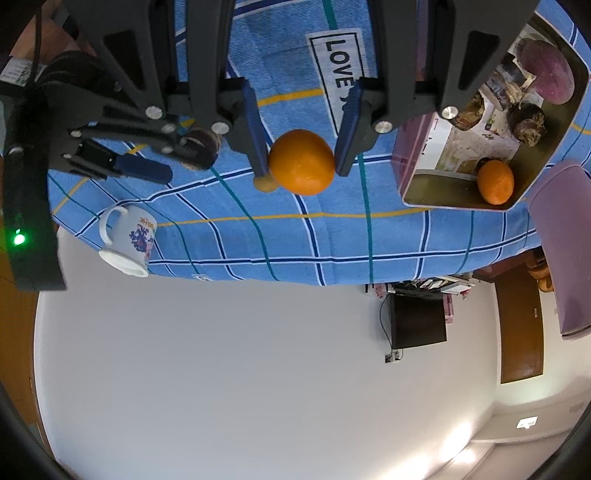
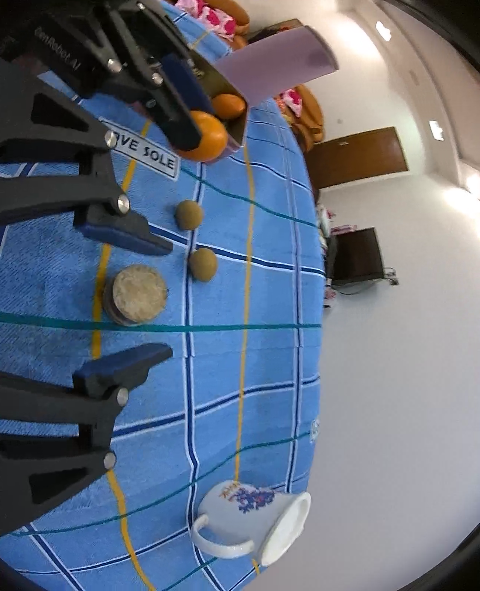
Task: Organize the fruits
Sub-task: 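Lift the orange with the left tool while the right tool holds the taro slice, then carry the orange and taro slice over the pink tin with both tools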
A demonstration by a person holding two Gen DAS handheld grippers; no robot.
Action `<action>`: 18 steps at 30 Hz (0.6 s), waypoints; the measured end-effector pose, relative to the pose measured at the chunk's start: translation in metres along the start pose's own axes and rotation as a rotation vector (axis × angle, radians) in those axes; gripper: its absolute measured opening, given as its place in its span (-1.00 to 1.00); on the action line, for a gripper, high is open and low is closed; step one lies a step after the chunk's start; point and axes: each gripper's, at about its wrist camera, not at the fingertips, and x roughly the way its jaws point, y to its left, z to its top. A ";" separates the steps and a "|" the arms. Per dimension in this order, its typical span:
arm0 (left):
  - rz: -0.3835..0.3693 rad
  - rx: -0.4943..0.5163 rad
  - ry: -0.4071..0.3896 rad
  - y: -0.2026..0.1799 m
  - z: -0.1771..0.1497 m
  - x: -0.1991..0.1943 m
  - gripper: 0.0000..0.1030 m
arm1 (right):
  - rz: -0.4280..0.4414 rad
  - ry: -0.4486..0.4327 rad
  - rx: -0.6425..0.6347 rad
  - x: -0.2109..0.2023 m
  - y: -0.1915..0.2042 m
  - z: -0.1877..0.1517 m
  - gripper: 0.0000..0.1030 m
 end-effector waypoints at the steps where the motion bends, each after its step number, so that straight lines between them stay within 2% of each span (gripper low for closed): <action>1: -0.001 0.000 0.000 0.000 0.000 0.000 -0.25 | -0.004 0.018 -0.007 0.004 0.001 0.000 0.04; 7: 0.000 0.010 0.000 -0.002 0.000 0.000 -0.25 | -0.012 0.097 -0.013 0.019 0.002 -0.002 0.03; 8: 0.000 0.009 0.001 -0.002 0.000 0.000 -0.25 | -0.006 0.103 -0.013 0.020 0.002 -0.003 -0.16; 10: -0.001 0.010 0.002 -0.002 0.000 0.001 -0.25 | -0.004 0.127 -0.013 0.024 0.002 -0.004 -0.24; 18: 0.001 0.016 -0.001 -0.004 -0.001 0.000 -0.25 | 0.022 -0.002 0.003 -0.006 -0.002 -0.004 -0.27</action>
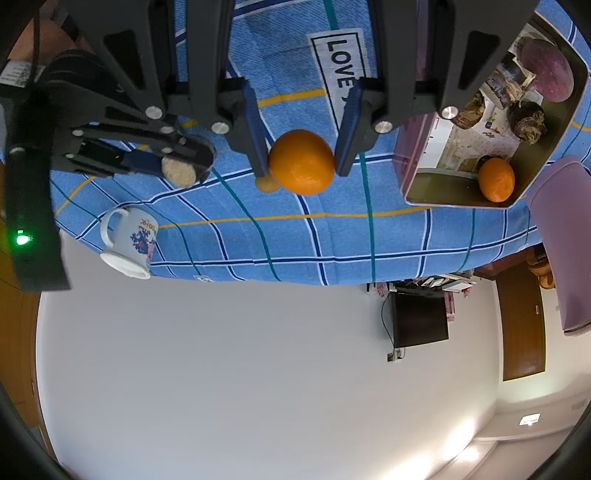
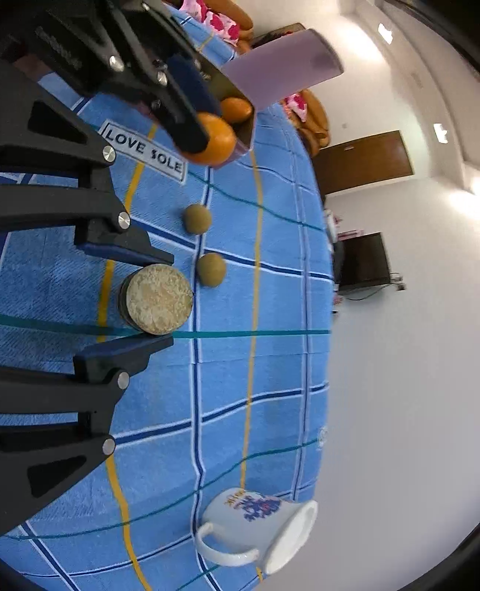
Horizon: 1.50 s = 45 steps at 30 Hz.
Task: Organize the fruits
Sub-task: 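Carry the orange and taro slice over the pink tin with both tools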
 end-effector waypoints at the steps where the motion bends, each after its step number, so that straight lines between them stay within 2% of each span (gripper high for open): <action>1: 0.000 -0.001 -0.001 0.000 0.000 0.000 -0.25 | 0.005 -0.011 -0.002 -0.003 0.000 0.000 -0.27; 8: 0.001 0.005 -0.010 0.000 -0.001 -0.002 -0.25 | 0.025 -0.096 -0.012 -0.019 0.001 -0.001 -0.27; 19: 0.002 0.023 -0.033 -0.003 -0.002 -0.009 -0.25 | 0.008 -0.210 -0.063 -0.036 0.014 -0.004 -0.27; 27: -0.009 0.006 -0.020 0.003 -0.004 -0.013 -0.25 | 0.027 -0.215 -0.063 -0.037 0.015 -0.004 -0.27; 45: 0.018 -0.025 -0.022 0.026 -0.012 -0.029 -0.25 | 0.083 -0.177 -0.136 -0.032 0.049 0.003 -0.27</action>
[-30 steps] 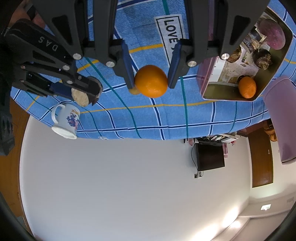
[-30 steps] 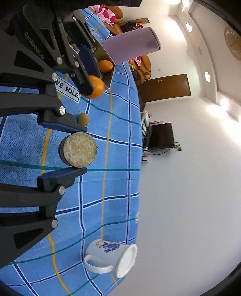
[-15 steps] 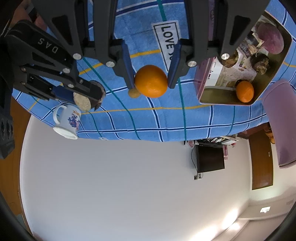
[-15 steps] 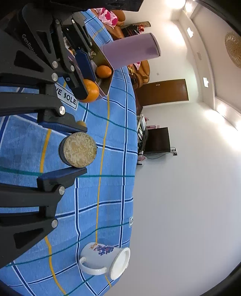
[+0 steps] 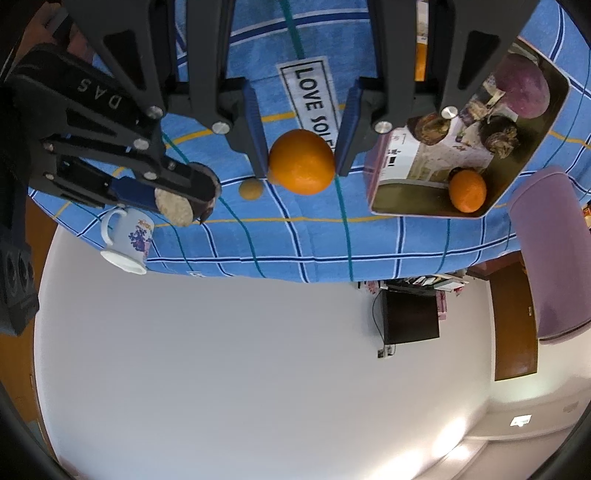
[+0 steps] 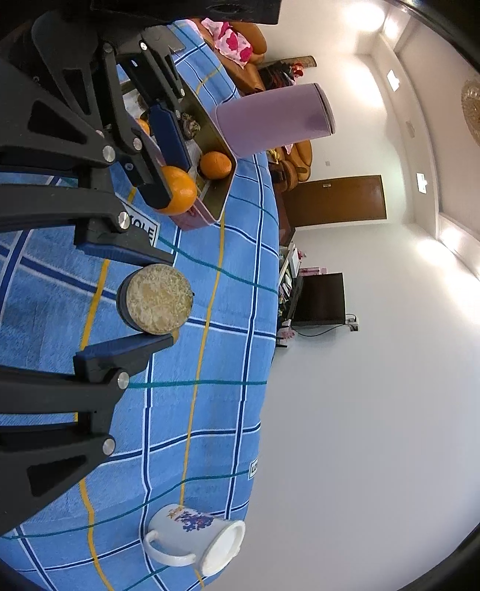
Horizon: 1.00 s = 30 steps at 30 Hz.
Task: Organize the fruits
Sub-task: 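Carry the orange and taro slice over the pink tin with both tools, then lower the orange and taro slice into the tin and open both tools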
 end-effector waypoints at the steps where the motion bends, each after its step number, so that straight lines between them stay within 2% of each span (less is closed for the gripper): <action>1: 0.006 -0.005 0.001 0.003 0.000 -0.001 -0.25 | 0.003 0.002 -0.004 0.001 0.002 0.001 -0.27; 14: 0.065 -0.049 -0.022 0.044 0.007 -0.018 -0.25 | 0.061 0.011 -0.068 0.012 0.038 0.019 -0.27; 30: 0.173 -0.139 0.000 0.116 0.007 -0.025 -0.25 | 0.132 0.028 -0.134 0.033 0.087 0.032 -0.27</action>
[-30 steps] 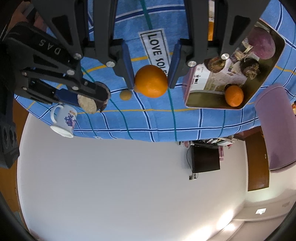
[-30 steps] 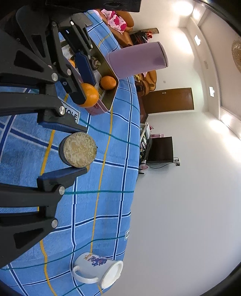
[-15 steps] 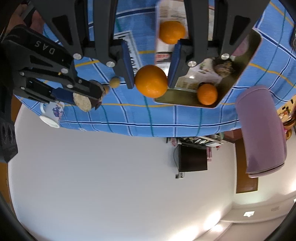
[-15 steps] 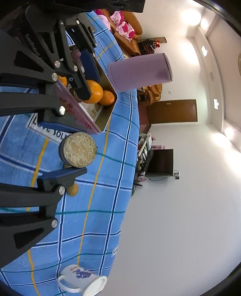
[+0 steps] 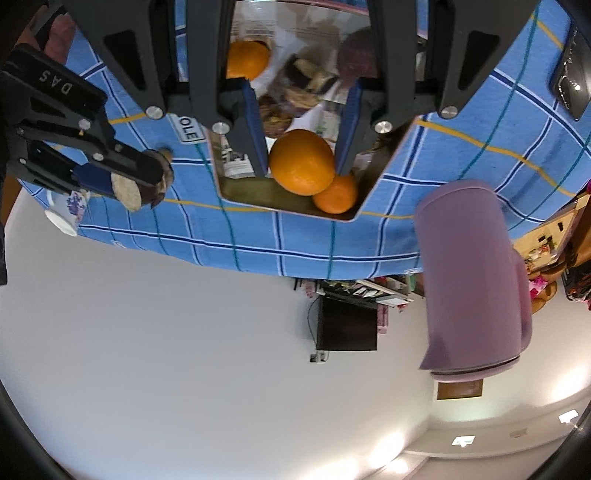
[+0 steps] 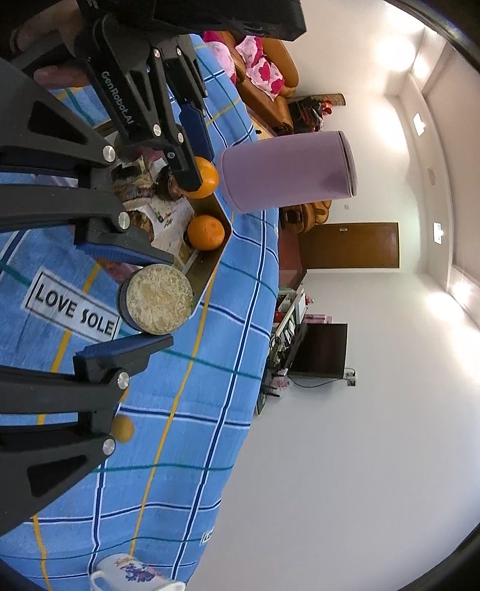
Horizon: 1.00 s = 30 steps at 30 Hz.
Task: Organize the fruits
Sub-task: 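Lower the orange and taro slice into the tin and open both tools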
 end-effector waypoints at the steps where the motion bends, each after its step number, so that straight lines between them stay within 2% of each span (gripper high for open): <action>1: 0.003 -0.001 0.001 0.002 0.000 0.000 -0.25 | 0.004 0.001 -0.001 0.002 0.002 0.001 -0.27; 11: 0.045 0.016 0.045 0.010 0.000 0.012 -0.25 | 0.042 0.016 -0.001 0.021 0.016 0.009 -0.27; 30: 0.068 0.006 0.095 0.021 -0.005 0.025 -0.25 | 0.061 0.080 -0.028 0.057 0.032 0.005 -0.26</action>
